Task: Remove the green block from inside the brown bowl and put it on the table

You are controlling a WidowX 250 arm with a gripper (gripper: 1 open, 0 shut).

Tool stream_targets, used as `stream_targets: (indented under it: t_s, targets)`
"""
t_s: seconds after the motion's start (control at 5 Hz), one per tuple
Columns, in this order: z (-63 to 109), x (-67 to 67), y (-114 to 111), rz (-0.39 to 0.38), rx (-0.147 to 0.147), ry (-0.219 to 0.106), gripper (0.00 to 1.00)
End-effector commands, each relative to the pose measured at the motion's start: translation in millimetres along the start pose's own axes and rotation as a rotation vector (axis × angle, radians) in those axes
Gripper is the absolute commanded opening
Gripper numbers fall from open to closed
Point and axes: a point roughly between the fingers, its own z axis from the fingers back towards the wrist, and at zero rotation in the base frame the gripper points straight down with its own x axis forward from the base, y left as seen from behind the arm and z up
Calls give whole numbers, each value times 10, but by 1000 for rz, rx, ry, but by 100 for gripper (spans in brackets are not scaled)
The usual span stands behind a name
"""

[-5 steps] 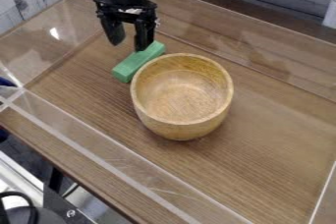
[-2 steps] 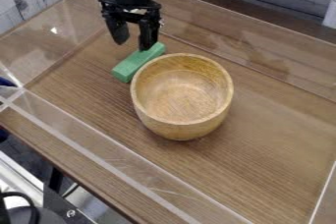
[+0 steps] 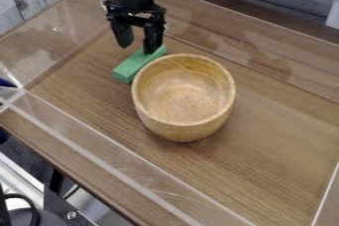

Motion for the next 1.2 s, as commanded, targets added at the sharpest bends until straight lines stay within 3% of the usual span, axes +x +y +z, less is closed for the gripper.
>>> stream_targets:
  t_s: [0.0, 1.0]
  targets:
    - [180, 130, -1, -17, 29, -65, 100]
    - [116, 197, -21, -24, 35, -60, 100]
